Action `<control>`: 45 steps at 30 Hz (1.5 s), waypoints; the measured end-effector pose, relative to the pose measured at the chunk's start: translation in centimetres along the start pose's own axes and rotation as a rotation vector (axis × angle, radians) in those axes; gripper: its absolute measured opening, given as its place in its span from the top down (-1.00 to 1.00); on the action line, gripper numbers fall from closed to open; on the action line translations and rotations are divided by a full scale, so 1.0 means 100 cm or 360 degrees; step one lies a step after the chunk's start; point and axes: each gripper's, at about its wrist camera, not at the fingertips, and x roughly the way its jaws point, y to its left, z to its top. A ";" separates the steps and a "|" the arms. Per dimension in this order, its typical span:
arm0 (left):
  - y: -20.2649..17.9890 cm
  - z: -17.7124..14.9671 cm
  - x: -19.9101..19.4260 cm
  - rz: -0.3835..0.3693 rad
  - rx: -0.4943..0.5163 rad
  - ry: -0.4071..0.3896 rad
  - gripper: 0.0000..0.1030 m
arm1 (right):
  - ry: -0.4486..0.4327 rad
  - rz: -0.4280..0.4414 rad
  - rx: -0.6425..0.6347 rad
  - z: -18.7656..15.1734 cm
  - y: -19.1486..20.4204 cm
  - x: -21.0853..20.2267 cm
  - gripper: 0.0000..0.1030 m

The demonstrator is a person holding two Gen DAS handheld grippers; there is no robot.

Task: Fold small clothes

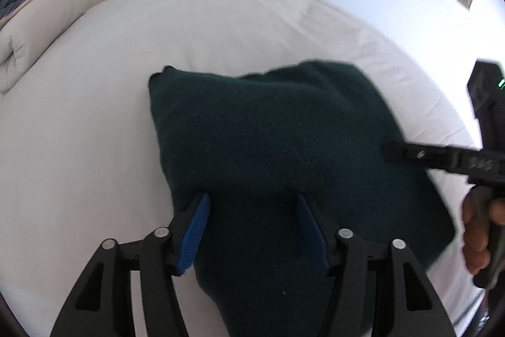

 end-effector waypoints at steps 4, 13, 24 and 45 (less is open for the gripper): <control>0.030 -0.006 -0.036 -0.0055 -0.0186 -0.0182 -0.92 | 0.0051 0.0071 -0.0035 0.000 0.008 0.003 -0.20; 0.084 -0.020 0.035 -0.0416 -0.0656 0.0192 -0.61 | 0.0159 0.0104 0.0066 0.012 0.009 0.030 -0.09; 0.053 0.000 0.027 -0.0275 -0.0485 0.0237 0.16 | 0.0167 -0.0137 -0.0195 0.019 0.054 0.050 0.56; 0.058 -0.182 -0.193 0.0010 -0.0182 0.0074 0.28 | 0.0028 -0.0029 -0.0678 -0.194 0.223 -0.045 0.62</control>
